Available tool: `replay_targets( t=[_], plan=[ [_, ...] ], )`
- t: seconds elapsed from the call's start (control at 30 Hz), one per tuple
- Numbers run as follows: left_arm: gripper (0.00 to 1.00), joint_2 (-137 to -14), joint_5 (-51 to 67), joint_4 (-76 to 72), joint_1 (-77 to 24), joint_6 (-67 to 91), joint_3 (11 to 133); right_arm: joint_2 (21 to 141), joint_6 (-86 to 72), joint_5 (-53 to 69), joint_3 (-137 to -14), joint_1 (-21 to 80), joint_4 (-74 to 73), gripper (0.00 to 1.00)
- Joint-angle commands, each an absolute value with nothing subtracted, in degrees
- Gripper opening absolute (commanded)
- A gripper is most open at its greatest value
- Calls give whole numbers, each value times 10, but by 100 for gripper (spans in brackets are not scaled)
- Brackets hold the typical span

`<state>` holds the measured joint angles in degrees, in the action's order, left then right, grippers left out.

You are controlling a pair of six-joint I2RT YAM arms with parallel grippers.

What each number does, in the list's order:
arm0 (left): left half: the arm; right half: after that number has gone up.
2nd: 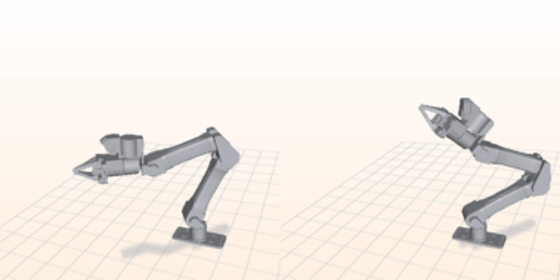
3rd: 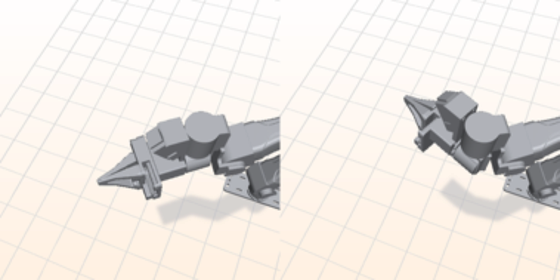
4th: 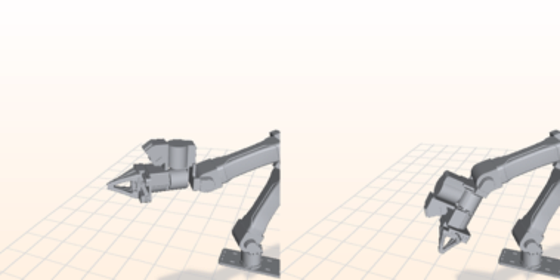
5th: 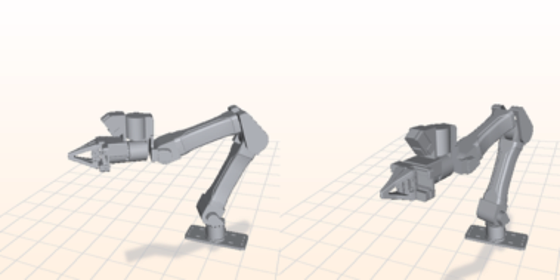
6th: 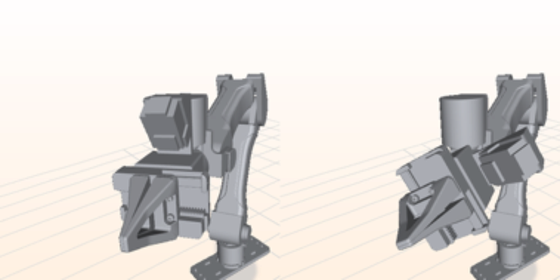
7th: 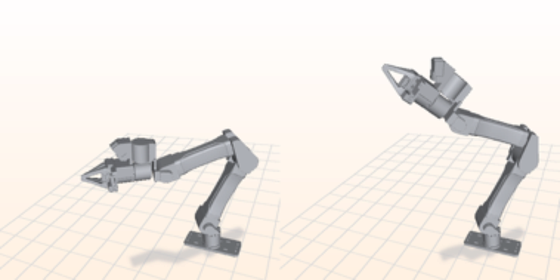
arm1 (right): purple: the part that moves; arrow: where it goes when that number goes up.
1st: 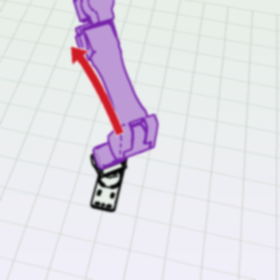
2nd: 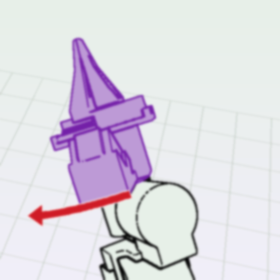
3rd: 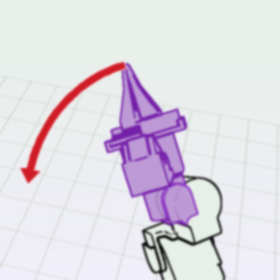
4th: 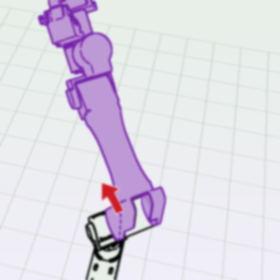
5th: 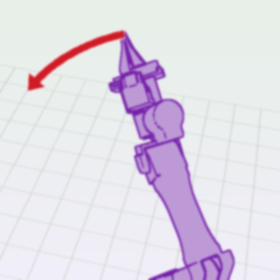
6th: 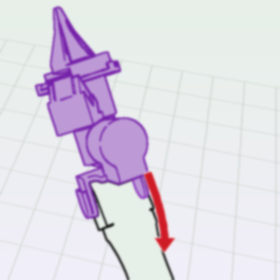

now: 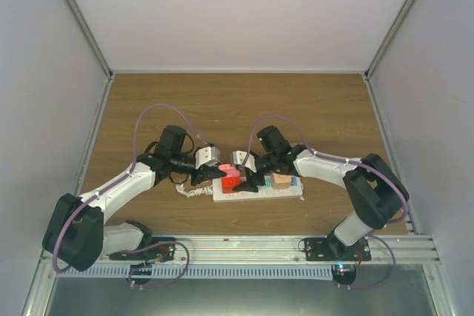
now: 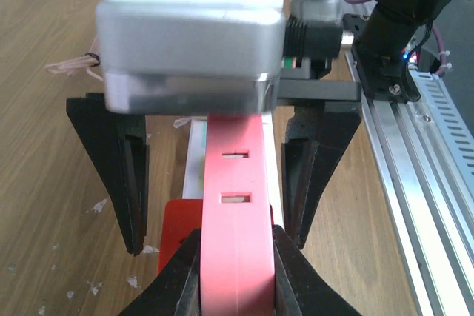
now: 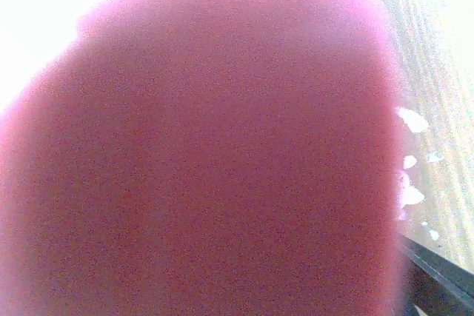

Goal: Pull the plug off the socket

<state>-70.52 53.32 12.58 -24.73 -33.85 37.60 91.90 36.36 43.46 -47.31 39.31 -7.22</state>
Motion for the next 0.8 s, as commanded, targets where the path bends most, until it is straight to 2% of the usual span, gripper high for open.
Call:
replay_targets(
  t=[0.0, 0.17, 0.37, 0.53, 0.77],
  plan=[
    [0, -681, 578, 111, -227, -345, 397, 880, 367, 464, -511, 381, -106, 88],
    [0, -661, 613, 140, -196, -349, 414, 843, 355, 473, -528, 371, -126, 89],
    [0, -650, 630, 168, -179, -350, 443, 816, 339, 498, -556, 358, -155, 79],
    [0, -641, 633, 164, -180, -344, 446, 809, 293, 539, -578, 358, -151, 74],
    [0, -639, 635, 158, -180, -336, 439, 817, 240, 549, -588, 360, -131, 54]
  ],
)
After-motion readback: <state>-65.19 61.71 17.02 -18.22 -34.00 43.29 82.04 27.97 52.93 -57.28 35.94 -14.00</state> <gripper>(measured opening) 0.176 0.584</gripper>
